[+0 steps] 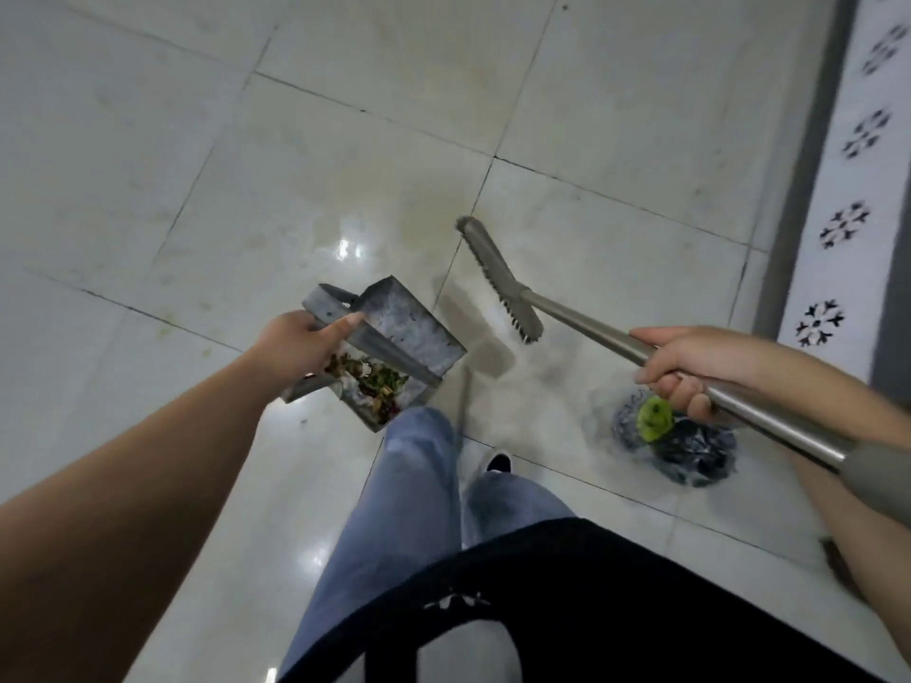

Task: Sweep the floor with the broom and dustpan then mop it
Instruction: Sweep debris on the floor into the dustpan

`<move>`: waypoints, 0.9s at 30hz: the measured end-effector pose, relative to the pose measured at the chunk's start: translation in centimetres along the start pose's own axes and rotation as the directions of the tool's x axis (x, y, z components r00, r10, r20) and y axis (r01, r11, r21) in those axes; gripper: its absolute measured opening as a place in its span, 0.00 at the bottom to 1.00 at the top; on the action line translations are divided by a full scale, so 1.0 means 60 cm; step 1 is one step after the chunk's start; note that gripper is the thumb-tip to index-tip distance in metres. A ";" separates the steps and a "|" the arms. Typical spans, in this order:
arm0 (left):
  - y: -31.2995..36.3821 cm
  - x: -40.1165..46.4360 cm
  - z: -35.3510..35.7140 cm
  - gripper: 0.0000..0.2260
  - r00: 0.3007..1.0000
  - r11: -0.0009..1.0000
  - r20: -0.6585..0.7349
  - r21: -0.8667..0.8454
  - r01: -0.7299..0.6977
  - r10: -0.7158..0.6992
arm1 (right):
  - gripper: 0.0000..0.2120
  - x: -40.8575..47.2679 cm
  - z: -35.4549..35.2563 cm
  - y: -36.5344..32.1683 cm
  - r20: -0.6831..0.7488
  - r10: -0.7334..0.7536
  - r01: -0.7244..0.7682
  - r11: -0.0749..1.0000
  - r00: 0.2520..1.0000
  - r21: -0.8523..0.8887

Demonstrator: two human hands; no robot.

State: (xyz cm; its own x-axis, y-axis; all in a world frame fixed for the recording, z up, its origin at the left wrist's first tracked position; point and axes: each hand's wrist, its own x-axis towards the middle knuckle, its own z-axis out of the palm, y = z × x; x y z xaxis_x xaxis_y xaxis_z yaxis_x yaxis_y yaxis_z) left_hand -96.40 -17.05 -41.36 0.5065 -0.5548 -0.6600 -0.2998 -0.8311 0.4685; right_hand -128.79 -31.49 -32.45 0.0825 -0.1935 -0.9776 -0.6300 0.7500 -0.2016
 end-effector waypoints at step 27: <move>0.199 -0.277 0.088 0.22 0.673 0.817 0.514 -0.102 -0.568 0.532 | 0.08 -0.265 0.134 0.471 -0.304 0.029 0.234 0.569 0.952 0.788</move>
State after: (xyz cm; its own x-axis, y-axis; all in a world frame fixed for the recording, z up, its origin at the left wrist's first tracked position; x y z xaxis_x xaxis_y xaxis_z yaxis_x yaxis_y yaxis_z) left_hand -112.67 -17.95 -27.89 -0.2342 -0.8359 -0.4964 -0.4500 -0.3594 0.8175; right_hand -141.70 -2.16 -23.08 -0.1745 -0.3549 -0.9184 0.2690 0.8801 -0.3912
